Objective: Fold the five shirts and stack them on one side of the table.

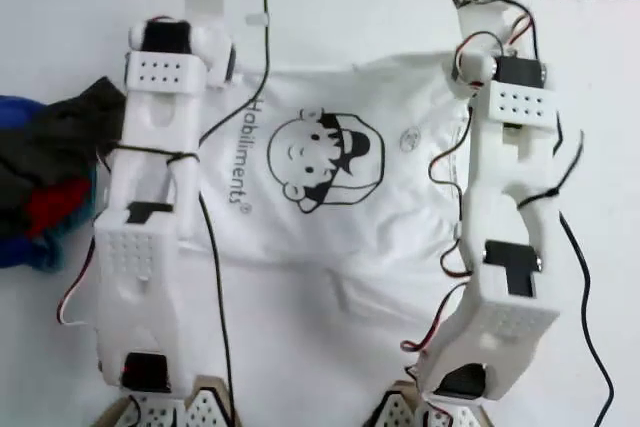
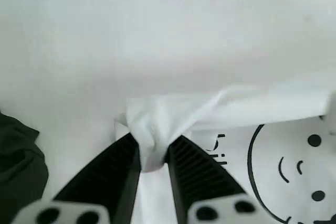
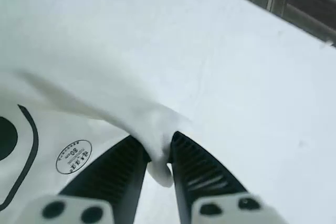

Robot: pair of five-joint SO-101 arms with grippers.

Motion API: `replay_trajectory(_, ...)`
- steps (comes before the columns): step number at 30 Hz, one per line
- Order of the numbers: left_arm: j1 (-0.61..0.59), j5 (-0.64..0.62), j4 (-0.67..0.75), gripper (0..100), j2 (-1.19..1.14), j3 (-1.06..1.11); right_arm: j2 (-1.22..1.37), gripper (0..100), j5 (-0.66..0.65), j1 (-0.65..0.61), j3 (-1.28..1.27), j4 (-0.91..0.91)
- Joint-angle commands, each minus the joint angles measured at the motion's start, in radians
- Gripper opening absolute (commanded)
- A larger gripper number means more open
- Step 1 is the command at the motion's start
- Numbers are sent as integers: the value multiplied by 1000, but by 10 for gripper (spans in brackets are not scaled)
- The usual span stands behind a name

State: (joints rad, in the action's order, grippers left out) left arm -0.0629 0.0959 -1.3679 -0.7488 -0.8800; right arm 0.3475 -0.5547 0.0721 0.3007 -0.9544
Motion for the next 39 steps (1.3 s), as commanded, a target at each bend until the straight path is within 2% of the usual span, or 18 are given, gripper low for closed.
replay_trajectory(1, -18, -8, 23, 24, -40, -47, 35, 19, 17, -19, 54, -27)
replay_trajectory(9, -20, -9, -34, 24, -66, -47, 51, 19, 17, -33, 81, -108)
replay_trajectory(12, -28, -5, -109, 24, -26, -47, 7, 19, 17, -30, 106, -186)
replay_trajectory(16, -26, 72, -238, 24, 3, -47, -53, 19, 14, -36, 101, -295)
replay_trajectory(21, -31, 84, -394, 25, 11, -47, -97, 19, 15, -38, 100, -427)
replay_trajectory(24, -43, 84, -417, 25, 11, -36, -130, 20, 12, -38, 55, -507)
replay_trajectory(30, -61, 84, -422, 25, 117, 56, -325, 20, 9, -53, -201, -499)
replay_trajectory(35, -60, 126, -416, 25, 324, 306, -605, 20, 9, -101, -534, -407)
replay_trajectory(39, -107, 137, -388, 25, 470, 538, -846, 20, 8, -102, -793, -367)
